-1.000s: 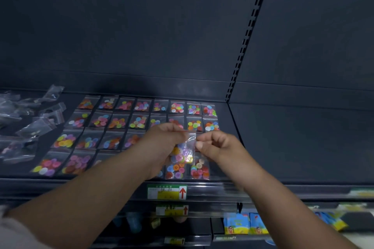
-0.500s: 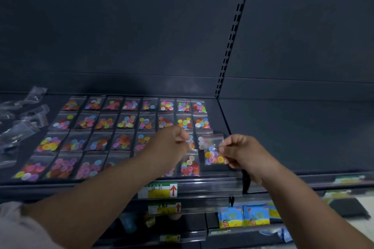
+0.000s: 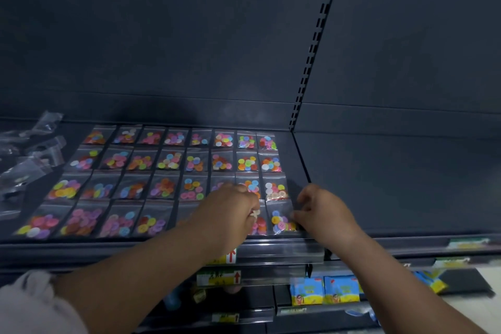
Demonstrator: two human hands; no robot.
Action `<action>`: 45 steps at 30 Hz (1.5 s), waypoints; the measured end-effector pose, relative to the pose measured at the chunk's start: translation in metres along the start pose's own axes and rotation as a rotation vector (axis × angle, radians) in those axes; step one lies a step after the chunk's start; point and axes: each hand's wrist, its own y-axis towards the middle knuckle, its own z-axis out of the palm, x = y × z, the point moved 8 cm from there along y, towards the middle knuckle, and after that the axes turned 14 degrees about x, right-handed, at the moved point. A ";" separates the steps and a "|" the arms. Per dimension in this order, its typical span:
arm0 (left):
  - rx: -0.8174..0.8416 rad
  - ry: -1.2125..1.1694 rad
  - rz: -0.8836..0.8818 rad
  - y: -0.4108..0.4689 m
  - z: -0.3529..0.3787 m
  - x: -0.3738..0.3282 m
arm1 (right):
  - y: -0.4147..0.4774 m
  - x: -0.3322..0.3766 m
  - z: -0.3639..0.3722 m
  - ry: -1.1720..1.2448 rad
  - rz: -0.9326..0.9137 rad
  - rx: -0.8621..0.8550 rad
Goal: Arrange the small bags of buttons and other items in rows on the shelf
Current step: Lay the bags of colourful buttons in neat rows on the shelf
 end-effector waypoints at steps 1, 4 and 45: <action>0.003 0.009 0.004 0.001 0.001 0.000 | -0.001 0.003 -0.002 -0.015 -0.038 -0.021; 0.019 0.023 0.014 0.003 0.004 0.000 | -0.002 0.017 -0.001 0.001 -0.239 -0.030; -0.160 0.032 -0.178 -0.040 -0.052 0.069 | 0.010 0.124 0.012 -0.303 -0.541 0.005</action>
